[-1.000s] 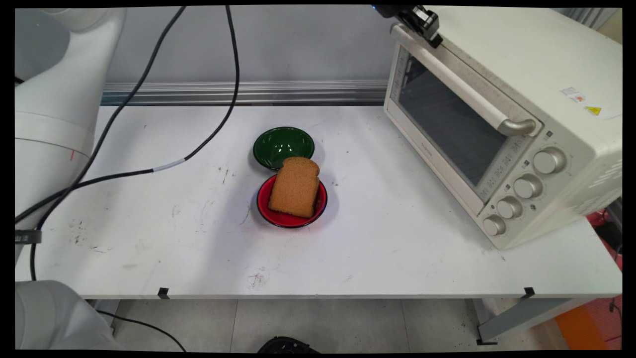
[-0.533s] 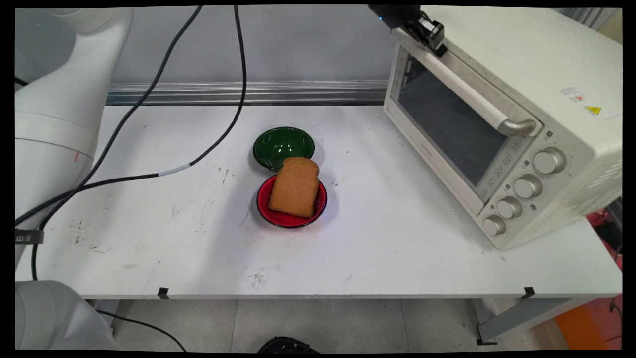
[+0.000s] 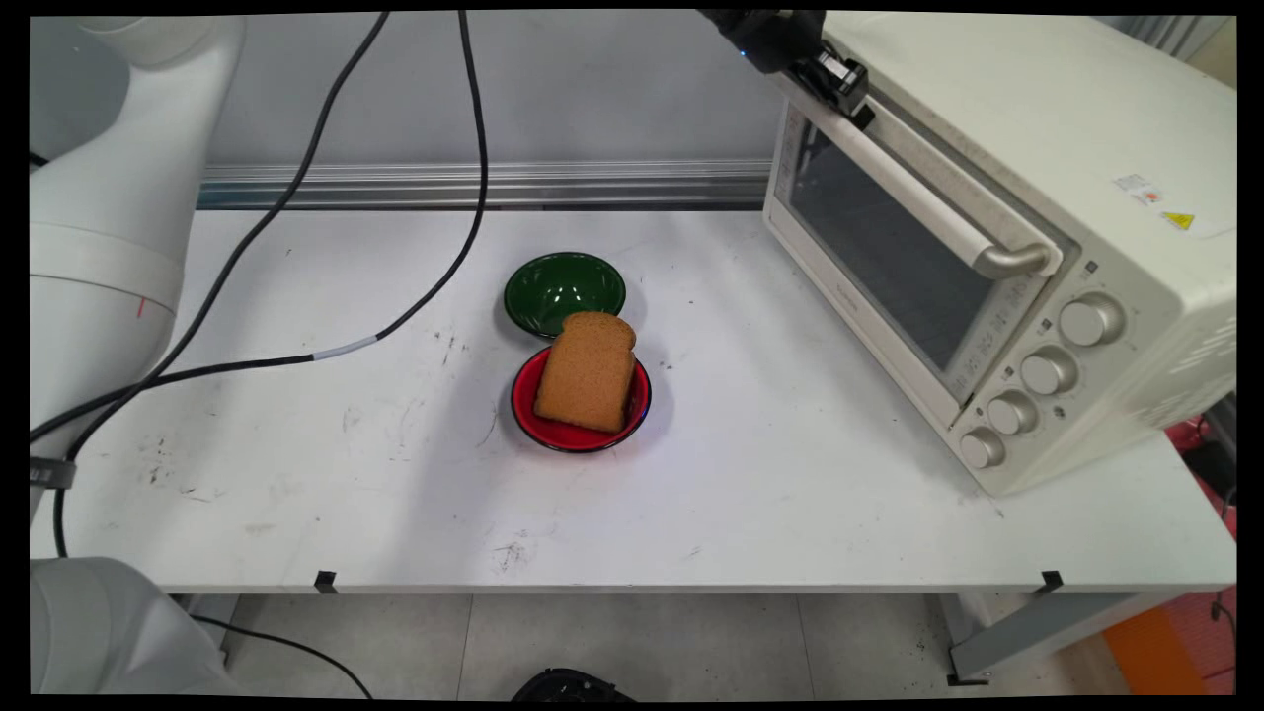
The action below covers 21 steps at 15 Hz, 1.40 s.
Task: Open the oven
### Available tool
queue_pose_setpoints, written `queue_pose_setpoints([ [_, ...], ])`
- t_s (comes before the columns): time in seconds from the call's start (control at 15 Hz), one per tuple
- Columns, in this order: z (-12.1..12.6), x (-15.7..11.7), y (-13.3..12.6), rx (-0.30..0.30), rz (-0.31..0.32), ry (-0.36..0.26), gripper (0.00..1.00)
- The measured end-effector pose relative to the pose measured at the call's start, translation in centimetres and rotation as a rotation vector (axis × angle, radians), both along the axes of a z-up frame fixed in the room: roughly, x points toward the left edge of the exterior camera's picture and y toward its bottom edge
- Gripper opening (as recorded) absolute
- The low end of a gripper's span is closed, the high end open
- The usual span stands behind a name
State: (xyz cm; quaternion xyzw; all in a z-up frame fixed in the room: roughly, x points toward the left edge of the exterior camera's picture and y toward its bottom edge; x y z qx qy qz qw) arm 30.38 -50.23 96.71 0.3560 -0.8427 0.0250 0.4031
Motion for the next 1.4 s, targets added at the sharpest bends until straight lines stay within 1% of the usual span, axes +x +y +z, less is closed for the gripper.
queue_pose_setpoints([
  [1.4, -2.9, 4.9, 4.2, 0.064, 0.016, -0.065, 0.0],
])
